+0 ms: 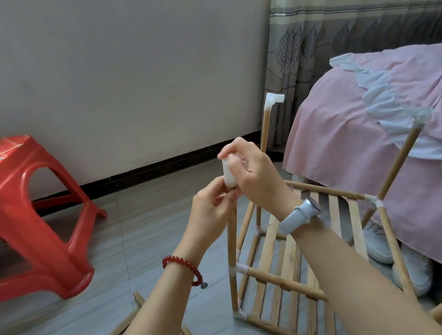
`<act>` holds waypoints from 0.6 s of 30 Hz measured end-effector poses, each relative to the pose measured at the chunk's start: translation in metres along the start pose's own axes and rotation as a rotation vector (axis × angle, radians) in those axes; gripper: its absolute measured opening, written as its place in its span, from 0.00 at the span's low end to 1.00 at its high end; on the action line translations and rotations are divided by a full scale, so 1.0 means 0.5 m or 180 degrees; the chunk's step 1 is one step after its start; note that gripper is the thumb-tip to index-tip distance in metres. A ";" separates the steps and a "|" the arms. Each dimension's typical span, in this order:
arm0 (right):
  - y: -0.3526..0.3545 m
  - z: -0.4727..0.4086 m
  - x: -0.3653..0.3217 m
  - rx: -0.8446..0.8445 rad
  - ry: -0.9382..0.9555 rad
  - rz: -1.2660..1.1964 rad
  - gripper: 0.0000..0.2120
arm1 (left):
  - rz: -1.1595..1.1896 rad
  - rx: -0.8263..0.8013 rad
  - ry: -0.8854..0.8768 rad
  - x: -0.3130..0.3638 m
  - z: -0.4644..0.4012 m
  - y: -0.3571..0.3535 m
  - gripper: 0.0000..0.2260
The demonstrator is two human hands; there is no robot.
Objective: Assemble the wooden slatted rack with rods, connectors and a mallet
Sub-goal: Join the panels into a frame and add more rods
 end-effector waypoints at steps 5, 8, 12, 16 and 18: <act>-0.044 -0.012 -0.019 -0.0483 0.0067 0.0128 0.13 | 0.0074 0.0003 0.0264 -0.022 0.009 0.034 0.10; -0.044 -0.001 -0.023 -0.0837 0.0196 0.0308 0.09 | 0.0139 -0.0048 0.0253 -0.011 0.016 0.032 0.10; -0.020 -0.003 -0.042 -0.1050 0.0270 0.1157 0.08 | 0.0076 -0.0116 0.0283 -0.006 0.010 0.009 0.08; -0.026 -0.030 -0.046 -0.1256 -0.0296 0.2376 0.09 | 0.0043 -0.0132 0.0300 -0.010 0.011 -0.006 0.05; -0.039 -0.040 -0.026 -0.1477 -0.0894 0.2347 0.10 | 0.0056 -0.0188 0.0327 -0.012 0.015 -0.011 0.06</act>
Point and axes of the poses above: each hand's wrist, its own z-axis away from the middle knuckle, its own y-axis out of the back of the hand, x = y × z, the point moved 8 cm from there along -z, towards the middle knuckle, and after that the axes turned 10 degrees about -x, right-handed, at the moved point
